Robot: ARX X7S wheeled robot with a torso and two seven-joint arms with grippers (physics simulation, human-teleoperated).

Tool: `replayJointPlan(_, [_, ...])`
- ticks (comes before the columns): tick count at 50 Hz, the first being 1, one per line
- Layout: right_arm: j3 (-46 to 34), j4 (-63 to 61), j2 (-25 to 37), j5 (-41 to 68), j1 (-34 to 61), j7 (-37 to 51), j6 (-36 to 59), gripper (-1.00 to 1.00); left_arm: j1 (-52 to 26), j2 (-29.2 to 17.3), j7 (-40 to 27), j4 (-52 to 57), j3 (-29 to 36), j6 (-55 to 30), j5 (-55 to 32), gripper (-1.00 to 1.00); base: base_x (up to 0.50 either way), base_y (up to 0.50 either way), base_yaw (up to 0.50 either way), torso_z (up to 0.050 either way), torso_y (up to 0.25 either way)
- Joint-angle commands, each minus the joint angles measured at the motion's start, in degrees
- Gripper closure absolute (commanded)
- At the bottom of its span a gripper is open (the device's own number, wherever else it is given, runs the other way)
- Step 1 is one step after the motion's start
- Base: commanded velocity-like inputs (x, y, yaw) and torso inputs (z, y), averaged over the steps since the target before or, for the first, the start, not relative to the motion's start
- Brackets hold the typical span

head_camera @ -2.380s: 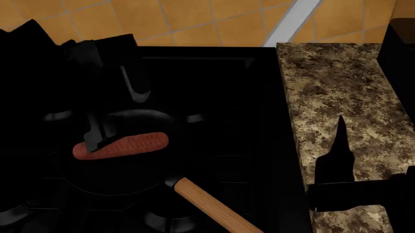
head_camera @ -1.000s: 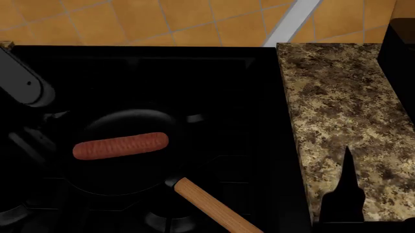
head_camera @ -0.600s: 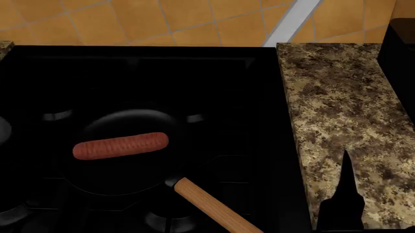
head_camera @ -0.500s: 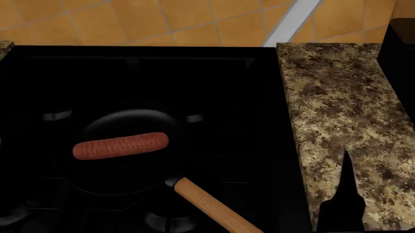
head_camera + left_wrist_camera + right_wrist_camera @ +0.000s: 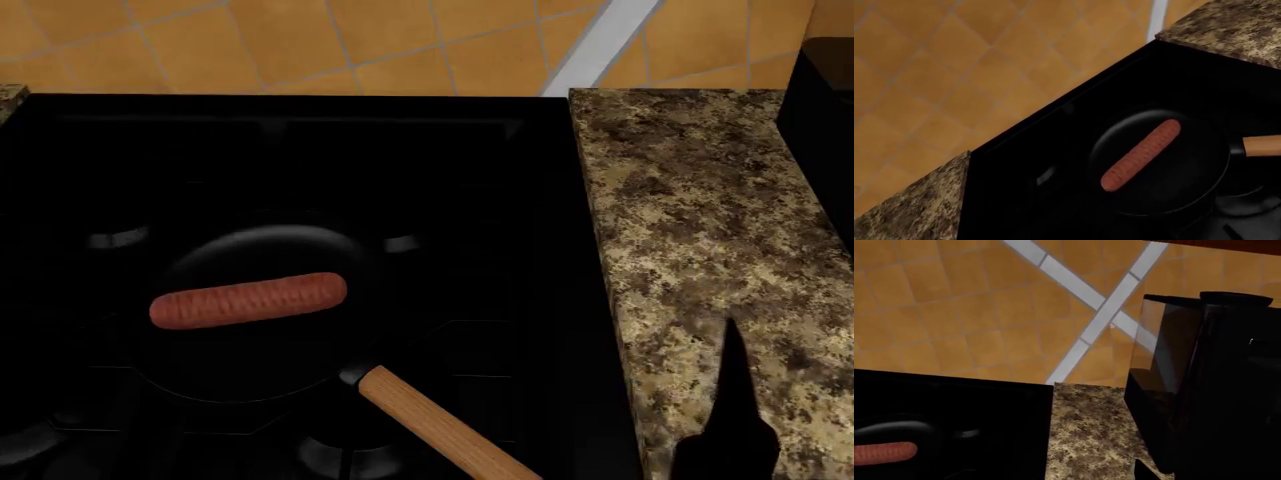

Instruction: Pick the sausage from the plate and place it in the pan.

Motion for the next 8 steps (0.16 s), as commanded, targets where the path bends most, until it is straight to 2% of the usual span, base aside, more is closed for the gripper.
replayJointPlan(1, [5.6,-0.8,0.2,2.8,-1.5,0.0,0.3,-1.0,2.2,-4.6,-4.1,2.2,-3.3,4.2,-5.0,-1.0,0.0,0.0,0.0,0.0,0.0])
replayJointPlan(8, [4.7,-1.3,0.0,2.5,-0.9,0.2,0.1,-1.0,11.2,-8.1,-4.1,3.2,-12.5,5.6,-6.0,-1.0,0.0,0.0,0.0,0.0,0.0])
